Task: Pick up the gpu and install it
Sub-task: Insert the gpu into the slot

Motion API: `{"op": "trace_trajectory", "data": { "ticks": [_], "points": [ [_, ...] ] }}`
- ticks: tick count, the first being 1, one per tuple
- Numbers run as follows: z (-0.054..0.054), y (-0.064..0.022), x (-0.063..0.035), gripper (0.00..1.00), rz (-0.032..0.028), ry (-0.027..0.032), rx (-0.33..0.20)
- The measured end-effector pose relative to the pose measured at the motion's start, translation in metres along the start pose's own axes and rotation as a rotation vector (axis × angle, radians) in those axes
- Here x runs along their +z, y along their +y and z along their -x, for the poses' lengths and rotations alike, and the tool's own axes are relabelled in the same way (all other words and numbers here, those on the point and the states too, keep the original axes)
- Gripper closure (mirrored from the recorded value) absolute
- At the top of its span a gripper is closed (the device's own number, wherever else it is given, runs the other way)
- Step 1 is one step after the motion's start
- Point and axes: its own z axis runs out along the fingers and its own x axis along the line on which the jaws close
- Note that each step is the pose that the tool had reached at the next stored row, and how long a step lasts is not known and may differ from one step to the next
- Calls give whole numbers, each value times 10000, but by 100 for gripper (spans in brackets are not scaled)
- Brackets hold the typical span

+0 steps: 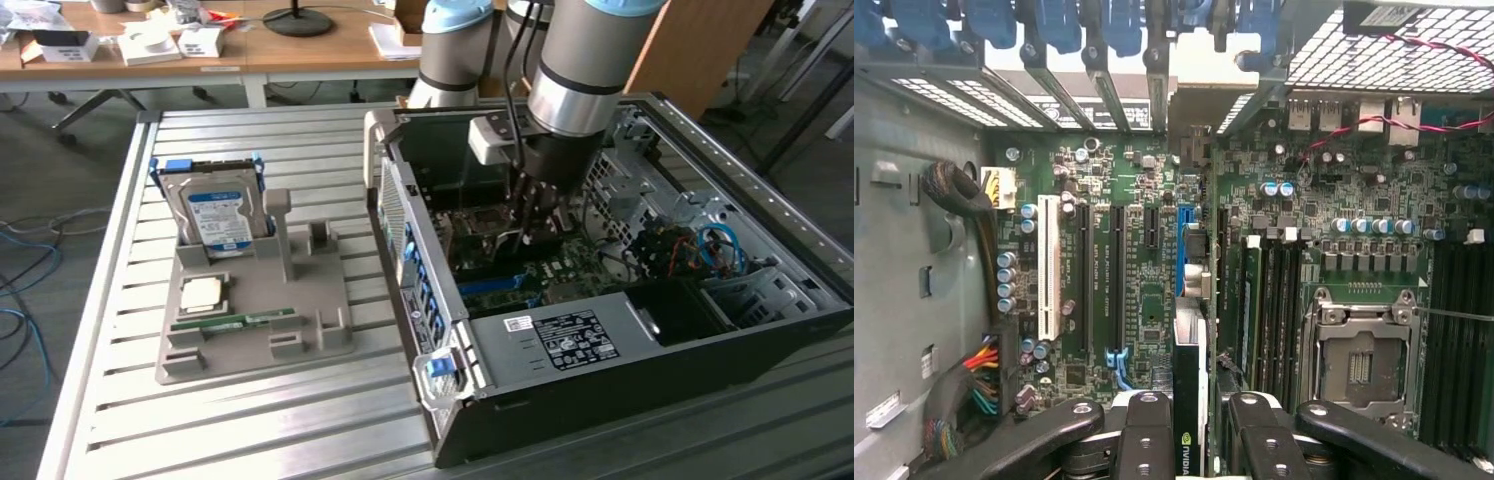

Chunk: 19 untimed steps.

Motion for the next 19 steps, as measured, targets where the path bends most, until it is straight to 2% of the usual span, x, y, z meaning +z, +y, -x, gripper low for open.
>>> {"op": "trace_trajectory", "data": {
  "ticks": [19],
  "points": [
    [-1, 21, 56, 74, 0, -1, -1]
  ]
}}
